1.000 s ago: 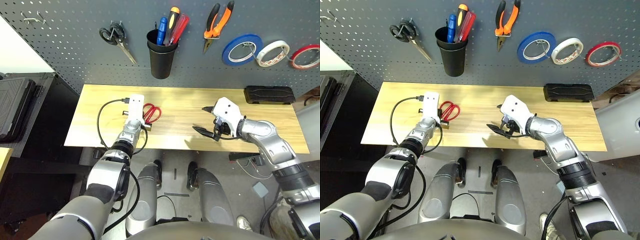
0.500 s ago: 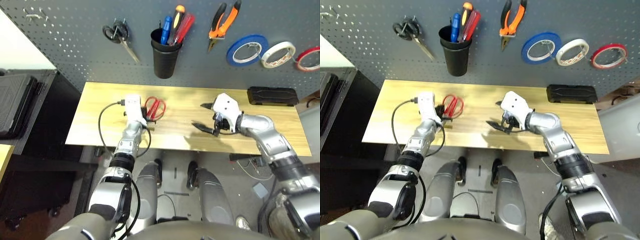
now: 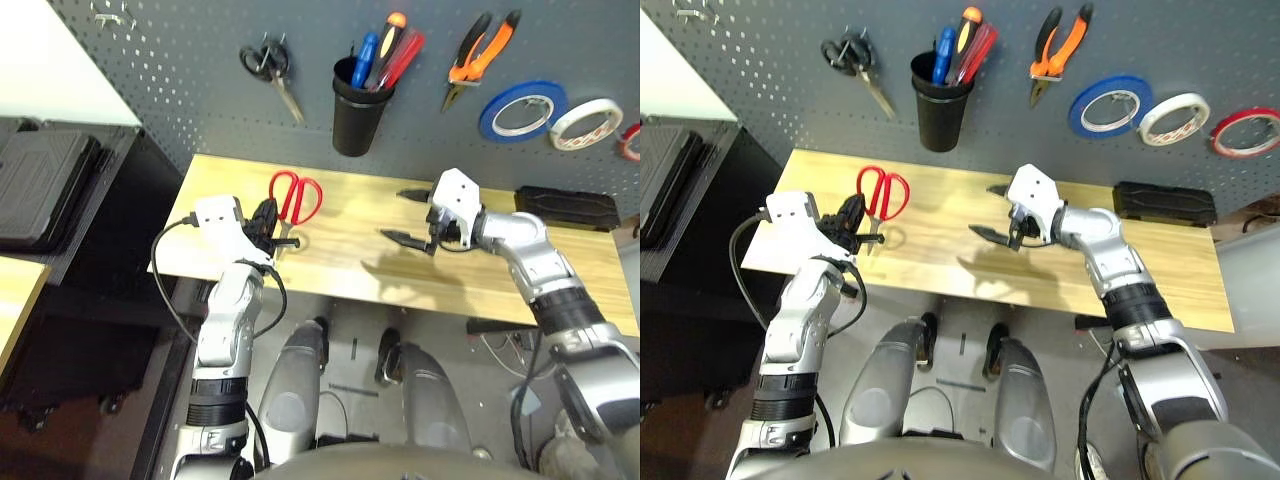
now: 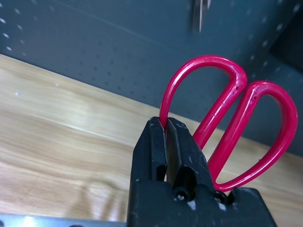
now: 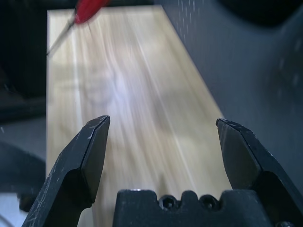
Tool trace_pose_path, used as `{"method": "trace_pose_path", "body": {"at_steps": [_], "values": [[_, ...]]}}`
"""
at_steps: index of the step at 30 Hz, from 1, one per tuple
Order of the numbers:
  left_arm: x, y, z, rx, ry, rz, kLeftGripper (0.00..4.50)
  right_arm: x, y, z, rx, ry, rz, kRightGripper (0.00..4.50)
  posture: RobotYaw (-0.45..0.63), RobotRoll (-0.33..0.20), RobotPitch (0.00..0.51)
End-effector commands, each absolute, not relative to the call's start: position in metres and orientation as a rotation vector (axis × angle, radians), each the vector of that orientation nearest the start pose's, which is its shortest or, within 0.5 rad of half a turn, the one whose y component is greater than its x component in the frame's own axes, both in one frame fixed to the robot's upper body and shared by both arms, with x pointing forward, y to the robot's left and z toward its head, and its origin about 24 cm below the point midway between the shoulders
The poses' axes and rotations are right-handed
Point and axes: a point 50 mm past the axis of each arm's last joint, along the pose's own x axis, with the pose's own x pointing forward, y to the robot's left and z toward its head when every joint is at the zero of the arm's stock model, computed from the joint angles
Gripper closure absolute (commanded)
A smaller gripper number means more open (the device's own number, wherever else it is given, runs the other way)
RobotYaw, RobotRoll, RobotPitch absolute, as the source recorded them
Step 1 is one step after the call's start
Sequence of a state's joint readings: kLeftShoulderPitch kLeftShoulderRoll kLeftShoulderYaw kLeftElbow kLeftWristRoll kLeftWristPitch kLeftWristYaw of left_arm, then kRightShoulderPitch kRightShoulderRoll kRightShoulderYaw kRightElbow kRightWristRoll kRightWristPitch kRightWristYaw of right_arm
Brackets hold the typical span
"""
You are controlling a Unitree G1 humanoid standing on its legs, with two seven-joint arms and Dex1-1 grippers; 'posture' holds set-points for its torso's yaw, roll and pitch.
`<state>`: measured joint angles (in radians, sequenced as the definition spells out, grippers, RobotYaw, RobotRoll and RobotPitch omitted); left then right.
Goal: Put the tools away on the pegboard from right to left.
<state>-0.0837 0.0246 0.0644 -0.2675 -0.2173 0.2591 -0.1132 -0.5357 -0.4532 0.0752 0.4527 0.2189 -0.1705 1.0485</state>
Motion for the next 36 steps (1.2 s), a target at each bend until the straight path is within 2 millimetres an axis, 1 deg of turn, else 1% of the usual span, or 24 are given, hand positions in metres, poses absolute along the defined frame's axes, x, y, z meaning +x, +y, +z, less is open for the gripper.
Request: {"method": "trace_pose_path", "body": {"at_steps": [1, 5, 7, 11, 12, 14, 20, 24, 27, 29, 31, 36], "values": [[0.257, 0.155, 0.119, -0.212, -0.172, -0.154, 4.49, 0.318, -0.191, 0.121, -0.315, -0.150, 1.075, 0.00, 0.37, 0.000, 0.250], [0.259, 0.158, 0.143, -0.222, -0.245, -0.167, 4.49, 0.312, -0.206, 0.136, -0.240, -0.241, 1.075, 0.00, 0.37, 0.000, 0.252], [0.261, 0.159, 0.151, -0.231, -0.266, -0.174, 4.49, 0.309, -0.210, 0.141, -0.218, -0.269, 1.076, 0.00, 0.36, 0.000, 0.252], [0.268, 0.160, 0.172, -0.240, -0.326, -0.193, 4.49, 0.301, -0.221, 0.160, -0.170, -0.325, 1.088, 0.00, 0.36, 0.000, 0.251], [0.270, 0.161, 0.176, -0.245, -0.336, -0.195, 4.49, 0.299, -0.223, 0.164, -0.164, -0.334, 1.094, 0.00, 0.33, 0.000, 0.247], [0.275, 0.163, 0.182, -0.246, -0.351, -0.198, 4.49, 0.295, -0.226, 0.171, -0.150, -0.347, 1.097, 0.00, 0.33, 0.000, 0.245], [0.286, 0.164, 0.199, -0.259, -0.390, -0.205, 4.49, 0.289, -0.234, 0.183, -0.105, -0.387, 1.066, 0.00, 0.30, 0.000, 0.239], [0.292, 0.164, 0.207, -0.265, -0.405, -0.211, 4.49, 0.286, -0.239, 0.192, -0.090, -0.412, 1.052, 0.00, 0.28, 0.000, 0.237], [0.298, 0.165, 0.209, -0.265, -0.404, -0.209, 4.49, 0.286, -0.242, 0.199, -0.073, -0.424, 1.035, 0.00, 0.28, 0.000, 0.235], [0.303, 0.166, 0.208, -0.253, -0.397, -0.205, 4.49, 0.287, -0.244, 0.205, -0.028, -0.438, 1.002, 0.00, 0.27, 0.000, 0.235], [0.309, 0.166, 0.205, -0.235, -0.384, -0.204, 4.49, 0.287, -0.244, 0.207, -0.018, -0.439, 0.997, 0.00, 0.26, 0.000, 0.233], [0.319, 0.163, 0.206, -0.254, -0.385, -0.218, 4.49, 0.286, -0.244, 0.208, -0.018, -0.439, 1.001, 0.00, 0.25, 0.000, 0.232]]}}
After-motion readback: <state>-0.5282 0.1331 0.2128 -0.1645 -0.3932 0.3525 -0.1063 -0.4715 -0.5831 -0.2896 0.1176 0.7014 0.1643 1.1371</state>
